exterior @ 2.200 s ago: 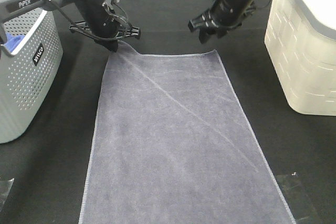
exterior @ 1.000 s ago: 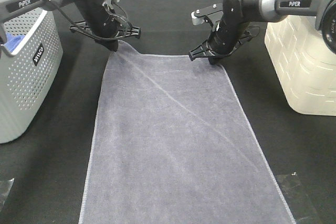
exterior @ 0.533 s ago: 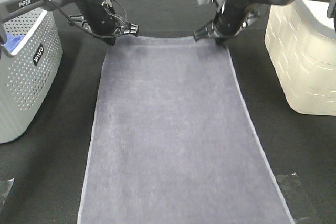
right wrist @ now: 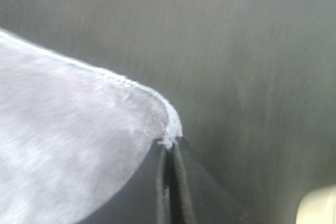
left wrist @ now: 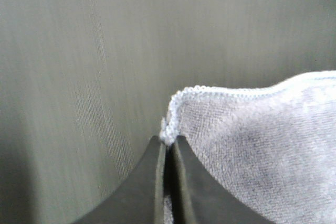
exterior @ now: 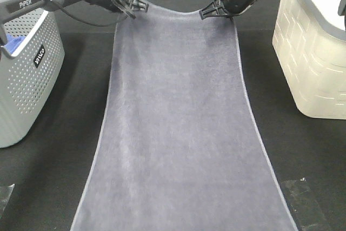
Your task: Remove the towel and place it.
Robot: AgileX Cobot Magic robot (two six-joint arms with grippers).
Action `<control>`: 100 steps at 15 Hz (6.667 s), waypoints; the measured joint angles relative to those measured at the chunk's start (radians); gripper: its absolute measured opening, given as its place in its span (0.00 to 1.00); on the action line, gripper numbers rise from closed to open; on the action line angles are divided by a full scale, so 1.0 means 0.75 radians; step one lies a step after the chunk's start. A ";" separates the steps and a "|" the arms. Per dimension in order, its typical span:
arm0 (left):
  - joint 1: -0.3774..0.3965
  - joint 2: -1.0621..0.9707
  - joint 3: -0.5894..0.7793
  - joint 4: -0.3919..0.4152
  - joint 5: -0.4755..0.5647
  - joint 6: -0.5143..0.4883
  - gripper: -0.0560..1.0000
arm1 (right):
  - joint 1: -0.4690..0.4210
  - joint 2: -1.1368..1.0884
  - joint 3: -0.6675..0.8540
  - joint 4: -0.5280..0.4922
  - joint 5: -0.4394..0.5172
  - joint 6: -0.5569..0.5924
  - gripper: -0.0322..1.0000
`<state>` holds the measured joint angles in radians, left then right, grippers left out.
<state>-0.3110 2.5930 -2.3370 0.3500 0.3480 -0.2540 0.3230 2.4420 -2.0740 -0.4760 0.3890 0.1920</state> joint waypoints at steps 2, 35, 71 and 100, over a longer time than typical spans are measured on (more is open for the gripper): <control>0.007 0.013 0.000 0.061 -0.175 0.000 0.06 | 0.000 0.029 0.000 -0.067 -0.079 0.045 0.03; 0.039 -0.021 0.000 -0.029 -0.119 -0.112 0.69 | -0.079 -0.089 -0.009 0.128 -0.123 0.216 0.64; -0.111 -2.541 1.976 -0.252 1.160 -0.080 0.69 | -0.077 -2.096 1.491 0.579 1.101 -0.111 0.64; -0.111 -3.297 2.429 -0.597 0.943 0.476 0.69 | -0.077 -3.113 2.092 0.651 0.911 -0.285 0.64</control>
<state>-0.3940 0.1200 -0.5150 -0.0980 1.0550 0.1030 0.2650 0.1070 -0.5050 0.0120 1.0720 -0.0220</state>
